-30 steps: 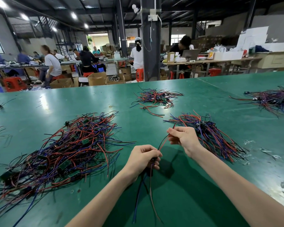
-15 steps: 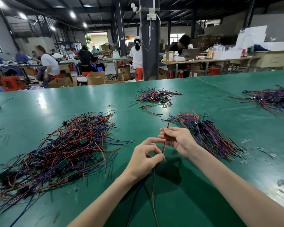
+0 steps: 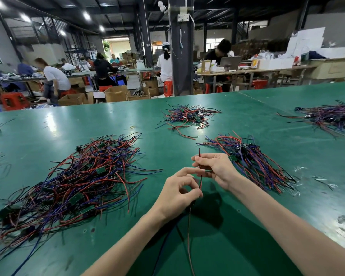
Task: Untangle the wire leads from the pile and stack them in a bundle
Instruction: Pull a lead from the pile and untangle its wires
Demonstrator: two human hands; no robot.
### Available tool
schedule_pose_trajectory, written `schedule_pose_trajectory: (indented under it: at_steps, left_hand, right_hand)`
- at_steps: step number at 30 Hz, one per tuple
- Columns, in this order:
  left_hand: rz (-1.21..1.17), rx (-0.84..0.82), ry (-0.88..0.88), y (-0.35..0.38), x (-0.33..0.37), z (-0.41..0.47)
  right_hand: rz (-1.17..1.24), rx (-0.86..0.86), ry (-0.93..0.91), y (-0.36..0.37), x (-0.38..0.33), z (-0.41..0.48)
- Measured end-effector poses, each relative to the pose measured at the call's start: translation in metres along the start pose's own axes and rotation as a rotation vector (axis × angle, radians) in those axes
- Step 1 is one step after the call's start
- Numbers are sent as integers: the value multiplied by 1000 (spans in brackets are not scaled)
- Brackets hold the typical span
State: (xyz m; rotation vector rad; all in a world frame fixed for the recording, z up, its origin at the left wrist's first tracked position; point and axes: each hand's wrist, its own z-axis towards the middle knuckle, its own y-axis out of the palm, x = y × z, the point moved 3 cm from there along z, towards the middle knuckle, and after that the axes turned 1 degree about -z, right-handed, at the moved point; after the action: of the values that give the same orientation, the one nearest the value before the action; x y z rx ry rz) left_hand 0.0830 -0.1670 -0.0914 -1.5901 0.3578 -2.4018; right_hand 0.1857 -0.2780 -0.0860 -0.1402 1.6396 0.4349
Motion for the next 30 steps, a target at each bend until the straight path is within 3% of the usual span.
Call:
schedule_pose_trajectory:
  at_steps: [6,10,15,20,24,30]
  left_hand:
    - [-211,-53,-182,1,-8,1]
    - [-396,-55,-354,0,-15,4]
    - [-511,-68,-383,2,-20,10]
    - [-539,-30,-399,1,-20,10]
    - [-530,-9,-416,-1,-21,10]
    - [-492,-64,-381,-2,-18,9]
  right_hand:
    - [-113,36,-95,-2,2,0]
    - [-320,59,-236,-2,-1,-1]
    - [-547,55,-415,7,-3,-6]
    - [-588,26,-504,11,-3,-10]
    - [-589,-3,-469,16,-2,-12]
    - [-360,34,-324,4,-3,-5]
